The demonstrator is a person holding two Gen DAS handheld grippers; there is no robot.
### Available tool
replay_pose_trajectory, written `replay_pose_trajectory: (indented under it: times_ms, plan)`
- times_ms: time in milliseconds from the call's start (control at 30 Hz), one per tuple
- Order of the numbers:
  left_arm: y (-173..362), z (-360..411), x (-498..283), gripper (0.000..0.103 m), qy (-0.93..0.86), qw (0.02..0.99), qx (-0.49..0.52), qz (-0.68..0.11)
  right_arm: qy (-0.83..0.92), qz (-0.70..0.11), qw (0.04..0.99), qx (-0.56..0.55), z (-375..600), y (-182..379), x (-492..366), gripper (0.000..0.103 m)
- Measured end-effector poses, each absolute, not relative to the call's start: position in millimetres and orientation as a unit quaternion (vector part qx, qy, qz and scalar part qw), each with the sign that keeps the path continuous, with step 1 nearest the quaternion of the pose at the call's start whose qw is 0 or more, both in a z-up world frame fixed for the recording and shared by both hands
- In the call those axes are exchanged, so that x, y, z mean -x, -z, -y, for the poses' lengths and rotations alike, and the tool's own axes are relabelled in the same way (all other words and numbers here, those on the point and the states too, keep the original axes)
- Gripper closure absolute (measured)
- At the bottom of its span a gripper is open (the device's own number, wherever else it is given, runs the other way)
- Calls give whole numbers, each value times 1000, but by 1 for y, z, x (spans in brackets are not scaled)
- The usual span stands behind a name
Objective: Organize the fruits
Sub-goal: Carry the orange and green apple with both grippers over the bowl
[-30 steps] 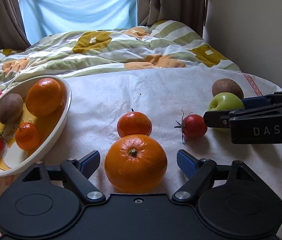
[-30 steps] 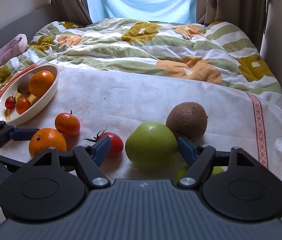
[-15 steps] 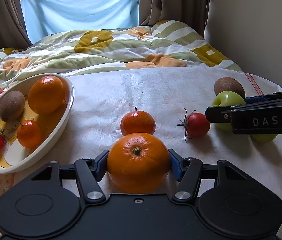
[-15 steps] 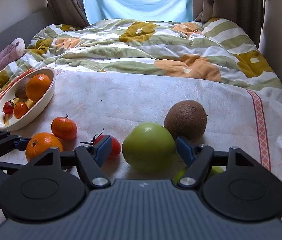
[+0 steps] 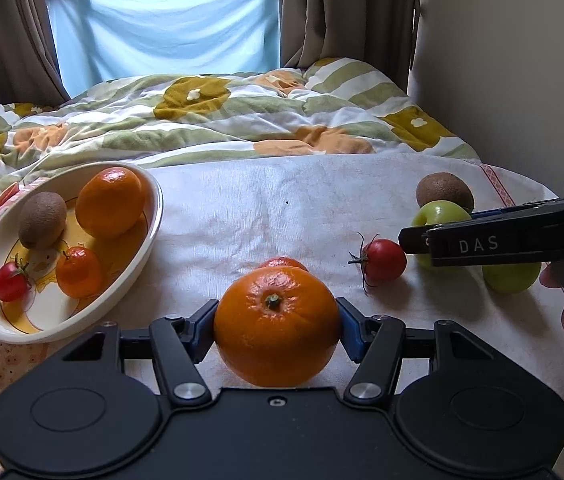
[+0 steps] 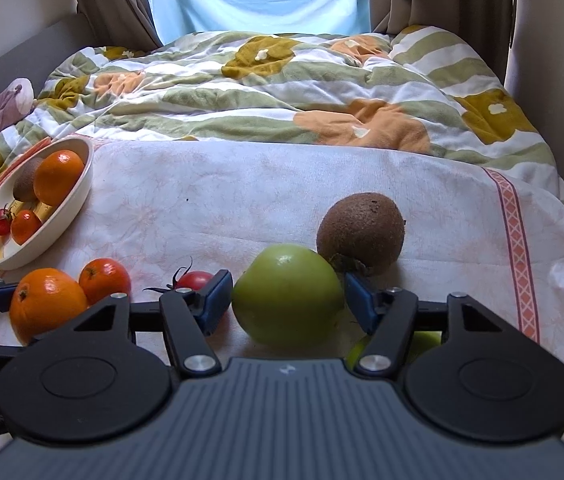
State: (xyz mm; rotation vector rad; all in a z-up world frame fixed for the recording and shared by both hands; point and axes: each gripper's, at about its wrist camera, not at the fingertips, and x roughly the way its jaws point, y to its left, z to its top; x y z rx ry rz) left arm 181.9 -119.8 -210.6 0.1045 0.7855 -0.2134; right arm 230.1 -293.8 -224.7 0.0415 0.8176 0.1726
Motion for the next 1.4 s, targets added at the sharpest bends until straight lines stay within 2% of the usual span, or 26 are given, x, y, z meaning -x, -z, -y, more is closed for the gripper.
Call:
replay_pose_trajectory:
  times_ms: [433, 700, 1400]
  plan:
    - [202, 116, -179, 38, 105, 921, -51, -372, -87, -401, 912, -14, 293, 224, -229, 30]
    - [188, 113, -175, 38, 99, 926, -50, -360, -88, -379, 921, -23, 291, 202, -214, 30]
    - [75, 38, -142, 38, 44, 951, -38, -304, -160, -332, 929, -43, 223, 88, -187, 30]
